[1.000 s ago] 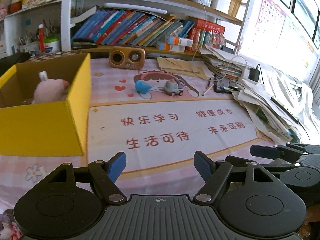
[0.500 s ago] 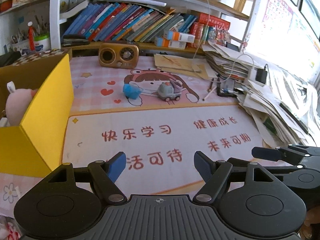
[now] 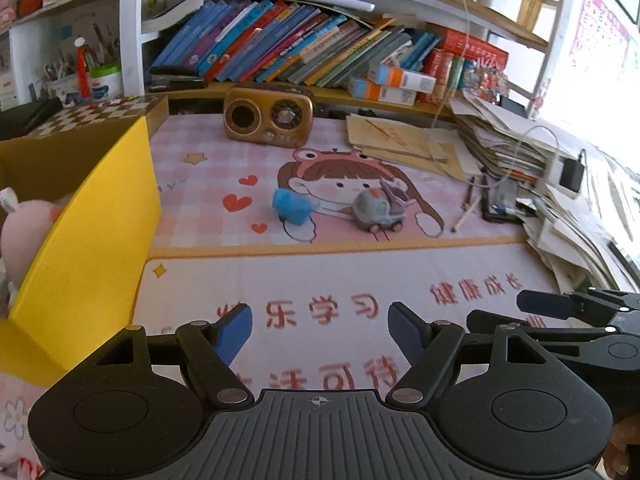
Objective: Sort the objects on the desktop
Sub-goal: 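Move the left tool to the blue plush while the right tool approaches the toy truck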
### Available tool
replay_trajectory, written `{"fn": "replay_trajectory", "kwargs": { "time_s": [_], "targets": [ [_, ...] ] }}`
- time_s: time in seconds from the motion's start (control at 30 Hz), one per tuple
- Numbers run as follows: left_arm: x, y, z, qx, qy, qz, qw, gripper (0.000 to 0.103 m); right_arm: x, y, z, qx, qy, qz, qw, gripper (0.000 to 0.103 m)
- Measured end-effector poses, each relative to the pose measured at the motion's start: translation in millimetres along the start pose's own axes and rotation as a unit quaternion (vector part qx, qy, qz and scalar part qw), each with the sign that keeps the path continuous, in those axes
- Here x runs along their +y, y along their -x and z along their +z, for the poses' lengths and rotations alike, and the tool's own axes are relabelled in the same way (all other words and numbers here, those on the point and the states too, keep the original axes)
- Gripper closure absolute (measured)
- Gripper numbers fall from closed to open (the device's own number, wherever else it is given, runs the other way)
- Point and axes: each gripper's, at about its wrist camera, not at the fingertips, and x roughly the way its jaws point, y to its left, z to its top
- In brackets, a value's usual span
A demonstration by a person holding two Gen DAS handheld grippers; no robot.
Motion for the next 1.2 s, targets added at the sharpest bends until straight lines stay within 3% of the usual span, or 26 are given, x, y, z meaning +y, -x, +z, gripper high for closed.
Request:
{"fn": "replay_trajectory", "kwargs": {
  "time_s": [0.8, 1.1, 1.2],
  "targets": [
    [19.1, -81.0, 49.7, 0.008, -0.003, 0.067, 0.9977, 0.026, 1.1, -125.6, 74.2, -0.001, 0.037, 0.031, 0.999, 0.034],
    [23.0, -101.6, 57.5, 0.020, -0.004, 0.066, 0.9976, 0.026, 2.8, -157.1, 84.4, 0.008, 0.032, 0.033, 0.999, 0.033],
    [22.5, -107.6, 59.7, 0.021, -0.007, 0.064, 0.9977, 0.026, 0.7, -158.3, 86.0, 0.005, 0.029, 0.040, 0.999, 0.041]
  ]
}}
